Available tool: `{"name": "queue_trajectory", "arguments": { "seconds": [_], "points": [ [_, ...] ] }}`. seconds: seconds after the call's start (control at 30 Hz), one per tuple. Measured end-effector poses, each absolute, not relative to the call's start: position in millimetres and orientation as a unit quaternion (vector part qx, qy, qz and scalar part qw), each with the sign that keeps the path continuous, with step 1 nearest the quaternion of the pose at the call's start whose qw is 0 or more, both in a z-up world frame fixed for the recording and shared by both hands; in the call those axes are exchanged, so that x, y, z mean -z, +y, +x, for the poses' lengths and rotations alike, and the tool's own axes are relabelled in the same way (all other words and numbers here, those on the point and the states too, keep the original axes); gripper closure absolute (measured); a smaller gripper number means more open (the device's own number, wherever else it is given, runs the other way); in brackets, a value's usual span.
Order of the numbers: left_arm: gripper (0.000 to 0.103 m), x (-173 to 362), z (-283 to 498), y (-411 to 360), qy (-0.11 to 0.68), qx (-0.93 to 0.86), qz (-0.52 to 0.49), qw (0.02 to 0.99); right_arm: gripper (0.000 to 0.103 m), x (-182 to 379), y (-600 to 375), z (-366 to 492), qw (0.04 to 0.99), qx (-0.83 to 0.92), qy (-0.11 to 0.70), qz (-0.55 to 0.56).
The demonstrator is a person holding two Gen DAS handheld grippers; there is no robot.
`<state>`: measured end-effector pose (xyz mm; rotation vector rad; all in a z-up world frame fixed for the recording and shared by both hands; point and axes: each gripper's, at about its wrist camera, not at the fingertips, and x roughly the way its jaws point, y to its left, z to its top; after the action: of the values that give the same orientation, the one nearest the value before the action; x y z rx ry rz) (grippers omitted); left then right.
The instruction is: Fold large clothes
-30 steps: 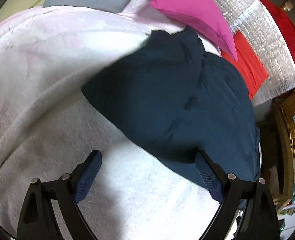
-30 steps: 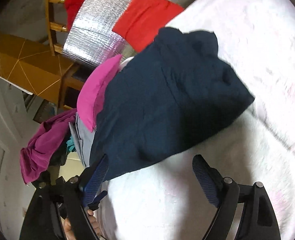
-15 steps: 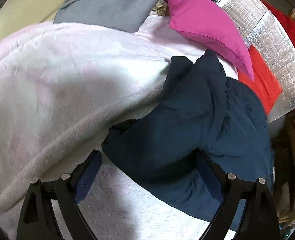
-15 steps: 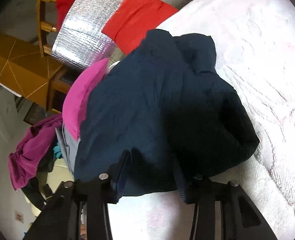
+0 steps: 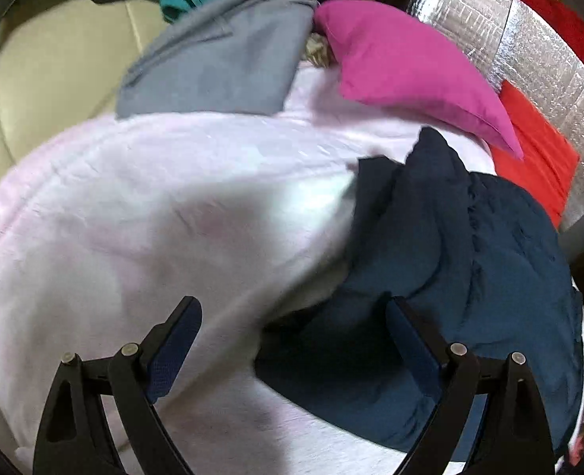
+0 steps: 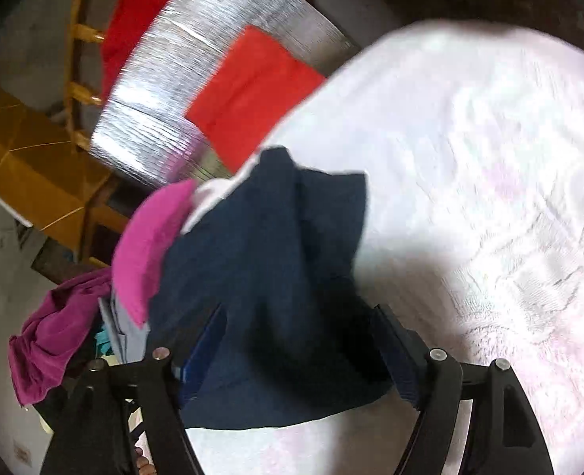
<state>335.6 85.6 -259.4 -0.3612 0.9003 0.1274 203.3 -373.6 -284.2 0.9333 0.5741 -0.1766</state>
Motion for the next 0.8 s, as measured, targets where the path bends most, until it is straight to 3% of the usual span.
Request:
{"name": "queue_trajectory", "arguments": {
  "seconds": [0.03, 0.17, 0.3, 0.63, 0.73, 0.8],
  "points": [
    [0.009, 261, 337, 84, 0.430, -0.054, -0.175, 0.884, 0.024, 289, -373, 207, 0.848, 0.085, 0.278, 0.444],
    [0.006, 268, 342, 75, 0.432, -0.067, -0.125, 0.891, 0.047, 294, -361, 223, 0.857, 0.100, 0.297, 0.409],
    [0.005, 270, 346, 68, 0.437, -0.075, -0.098, 0.891, 0.056, 283, -357, 226, 0.869, 0.103, 0.292, 0.386],
    [0.006, 269, 350, 80, 0.457, -0.051, -0.126, 0.879, 0.052, 283, -360, 222, 0.855, 0.109, 0.320, 0.393],
    [0.006, 264, 348, 83, 0.454, -0.053, -0.128, 0.880, 0.035, 270, -354, 214, 0.862, 0.106, 0.308, 0.389],
    [0.006, 256, 344, 82, 0.444, -0.060, -0.116, 0.887, 0.031, 259, -350, 204, 0.871, 0.108, 0.294, 0.379]
  ]
}}
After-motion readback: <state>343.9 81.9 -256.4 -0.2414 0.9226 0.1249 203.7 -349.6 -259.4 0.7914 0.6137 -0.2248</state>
